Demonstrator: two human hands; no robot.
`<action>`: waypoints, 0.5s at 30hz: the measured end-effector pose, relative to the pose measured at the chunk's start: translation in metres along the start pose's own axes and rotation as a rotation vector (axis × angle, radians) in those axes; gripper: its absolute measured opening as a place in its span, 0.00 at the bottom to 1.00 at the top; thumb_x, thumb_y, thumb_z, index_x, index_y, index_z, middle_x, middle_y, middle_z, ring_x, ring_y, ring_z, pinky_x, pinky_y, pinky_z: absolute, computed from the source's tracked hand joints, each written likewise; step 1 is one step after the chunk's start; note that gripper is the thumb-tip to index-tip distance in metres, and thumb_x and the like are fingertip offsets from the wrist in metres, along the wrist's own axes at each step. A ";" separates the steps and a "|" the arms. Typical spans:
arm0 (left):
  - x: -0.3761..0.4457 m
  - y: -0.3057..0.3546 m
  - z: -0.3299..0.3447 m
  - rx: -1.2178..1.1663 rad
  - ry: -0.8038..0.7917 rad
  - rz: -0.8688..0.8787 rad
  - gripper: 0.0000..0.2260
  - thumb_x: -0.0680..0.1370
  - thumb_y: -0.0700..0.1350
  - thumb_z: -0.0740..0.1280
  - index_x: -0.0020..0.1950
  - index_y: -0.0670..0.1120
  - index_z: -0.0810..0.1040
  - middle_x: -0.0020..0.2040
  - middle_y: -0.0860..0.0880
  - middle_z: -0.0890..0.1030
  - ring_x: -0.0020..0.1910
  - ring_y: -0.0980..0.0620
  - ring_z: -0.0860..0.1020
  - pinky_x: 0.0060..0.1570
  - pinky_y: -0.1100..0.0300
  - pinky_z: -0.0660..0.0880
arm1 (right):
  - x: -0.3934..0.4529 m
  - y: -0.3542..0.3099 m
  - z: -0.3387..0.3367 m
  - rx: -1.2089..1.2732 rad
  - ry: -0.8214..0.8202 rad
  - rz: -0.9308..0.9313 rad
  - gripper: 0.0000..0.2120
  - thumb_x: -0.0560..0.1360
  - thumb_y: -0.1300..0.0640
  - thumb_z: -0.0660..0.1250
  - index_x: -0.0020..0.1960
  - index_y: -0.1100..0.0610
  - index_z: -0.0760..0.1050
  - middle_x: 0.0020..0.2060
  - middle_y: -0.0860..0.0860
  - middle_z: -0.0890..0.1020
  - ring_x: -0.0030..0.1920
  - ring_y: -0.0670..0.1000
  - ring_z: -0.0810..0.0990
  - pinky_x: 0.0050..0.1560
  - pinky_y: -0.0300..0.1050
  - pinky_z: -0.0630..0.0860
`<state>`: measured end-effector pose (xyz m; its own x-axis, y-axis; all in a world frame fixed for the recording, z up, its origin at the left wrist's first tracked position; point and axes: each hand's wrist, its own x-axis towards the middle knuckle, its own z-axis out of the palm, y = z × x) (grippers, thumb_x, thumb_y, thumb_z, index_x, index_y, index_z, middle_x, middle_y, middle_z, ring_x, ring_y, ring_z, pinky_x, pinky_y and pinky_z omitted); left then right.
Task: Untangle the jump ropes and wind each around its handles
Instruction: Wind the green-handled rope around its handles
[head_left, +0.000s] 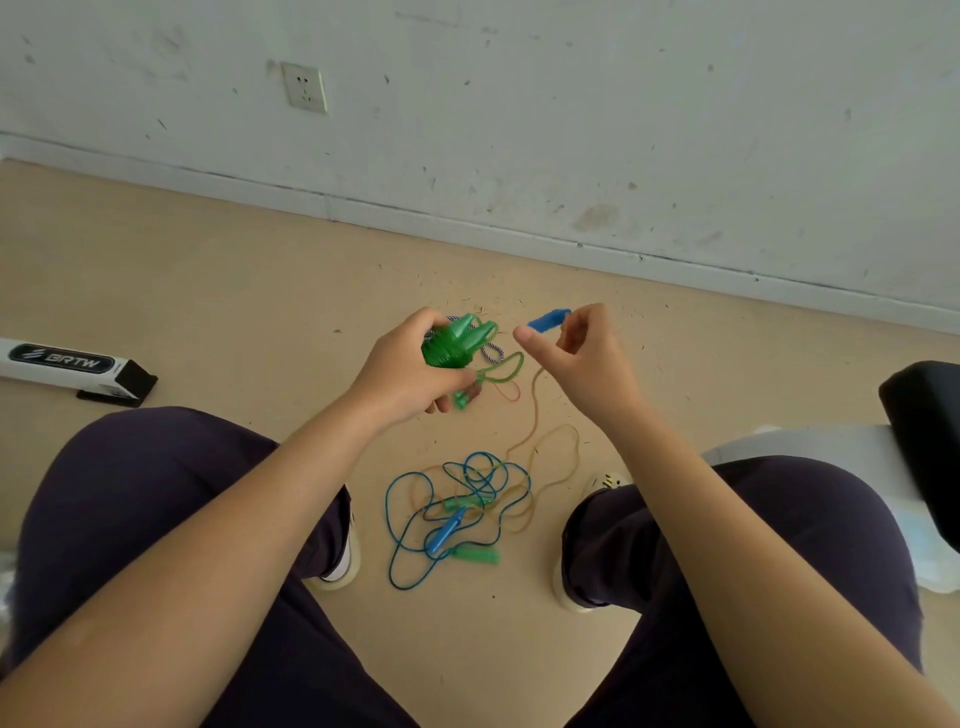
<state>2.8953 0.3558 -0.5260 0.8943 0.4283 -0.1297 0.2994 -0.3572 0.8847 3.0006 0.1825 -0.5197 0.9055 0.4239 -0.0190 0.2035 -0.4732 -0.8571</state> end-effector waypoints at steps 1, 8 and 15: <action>-0.001 0.001 0.001 -0.025 -0.013 0.002 0.18 0.72 0.39 0.76 0.57 0.49 0.74 0.41 0.49 0.83 0.27 0.52 0.80 0.27 0.59 0.75 | -0.001 0.000 0.000 0.001 0.000 0.014 0.28 0.70 0.39 0.72 0.55 0.58 0.67 0.38 0.46 0.71 0.35 0.44 0.69 0.39 0.40 0.70; -0.001 0.002 0.001 -0.165 -0.047 -0.019 0.19 0.71 0.37 0.76 0.58 0.47 0.74 0.37 0.49 0.82 0.28 0.49 0.79 0.27 0.57 0.74 | -0.003 -0.005 0.001 0.153 -0.242 0.083 0.22 0.75 0.40 0.68 0.49 0.61 0.77 0.37 0.53 0.85 0.34 0.54 0.84 0.37 0.51 0.80; 0.001 0.001 0.004 -0.264 -0.058 -0.034 0.18 0.72 0.37 0.76 0.56 0.48 0.74 0.39 0.46 0.83 0.30 0.46 0.80 0.30 0.55 0.74 | -0.005 -0.003 0.006 0.287 -0.294 0.022 0.11 0.78 0.54 0.69 0.44 0.63 0.79 0.34 0.52 0.84 0.35 0.52 0.84 0.38 0.47 0.79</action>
<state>2.8979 0.3524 -0.5271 0.9049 0.3856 -0.1803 0.2397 -0.1116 0.9644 2.9934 0.1868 -0.5198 0.7553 0.6381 -0.1496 0.0353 -0.2675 -0.9629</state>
